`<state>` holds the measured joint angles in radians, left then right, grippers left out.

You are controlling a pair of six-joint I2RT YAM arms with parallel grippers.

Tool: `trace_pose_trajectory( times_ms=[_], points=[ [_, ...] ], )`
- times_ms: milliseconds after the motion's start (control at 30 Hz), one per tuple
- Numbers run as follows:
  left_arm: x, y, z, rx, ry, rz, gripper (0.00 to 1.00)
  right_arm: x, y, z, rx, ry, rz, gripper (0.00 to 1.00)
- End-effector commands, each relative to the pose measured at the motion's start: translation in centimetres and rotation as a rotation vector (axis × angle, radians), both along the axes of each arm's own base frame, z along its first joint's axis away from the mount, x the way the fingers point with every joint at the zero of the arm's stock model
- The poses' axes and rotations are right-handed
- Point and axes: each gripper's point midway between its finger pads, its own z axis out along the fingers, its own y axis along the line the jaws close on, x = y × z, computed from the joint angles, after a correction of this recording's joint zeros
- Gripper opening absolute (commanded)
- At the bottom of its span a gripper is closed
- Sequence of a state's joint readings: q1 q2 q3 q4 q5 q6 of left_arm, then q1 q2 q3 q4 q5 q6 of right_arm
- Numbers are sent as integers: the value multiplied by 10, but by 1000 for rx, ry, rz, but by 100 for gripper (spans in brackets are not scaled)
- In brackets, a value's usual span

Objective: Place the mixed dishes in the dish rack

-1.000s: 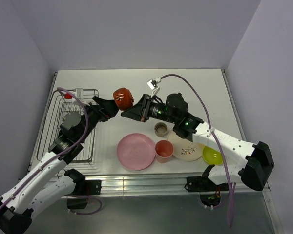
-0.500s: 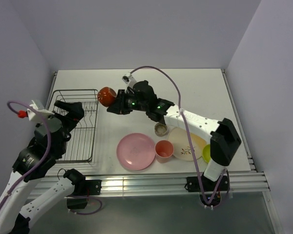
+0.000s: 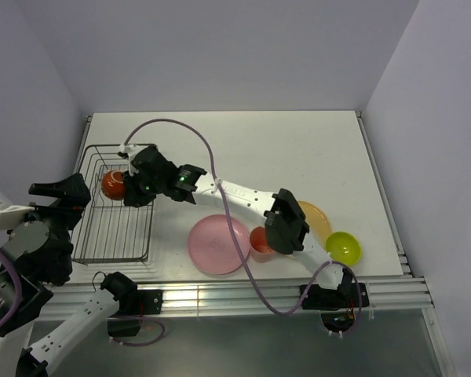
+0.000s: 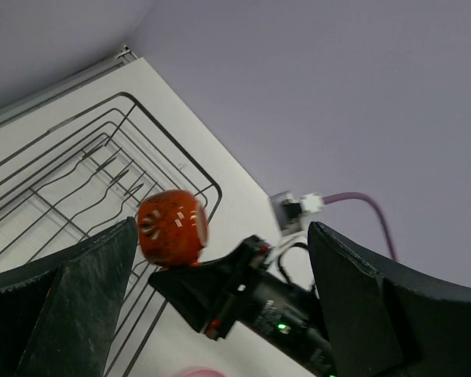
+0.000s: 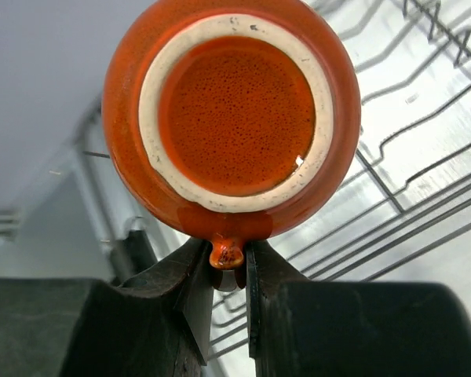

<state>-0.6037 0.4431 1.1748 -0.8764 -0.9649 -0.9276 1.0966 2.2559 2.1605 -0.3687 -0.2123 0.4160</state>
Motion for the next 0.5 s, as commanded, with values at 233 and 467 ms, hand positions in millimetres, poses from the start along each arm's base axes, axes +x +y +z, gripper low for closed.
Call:
trace_pose_trajectory(
  times_ms=[233, 467],
  points=[
    [-12, 0, 40, -39, -121, -63, 94, 8, 15, -34, -107, -105, 18, 0],
    [-4, -10, 33, -31, -97, -89, 94, -3, 26, -61, -174, -147, 34, 0]
  ],
)
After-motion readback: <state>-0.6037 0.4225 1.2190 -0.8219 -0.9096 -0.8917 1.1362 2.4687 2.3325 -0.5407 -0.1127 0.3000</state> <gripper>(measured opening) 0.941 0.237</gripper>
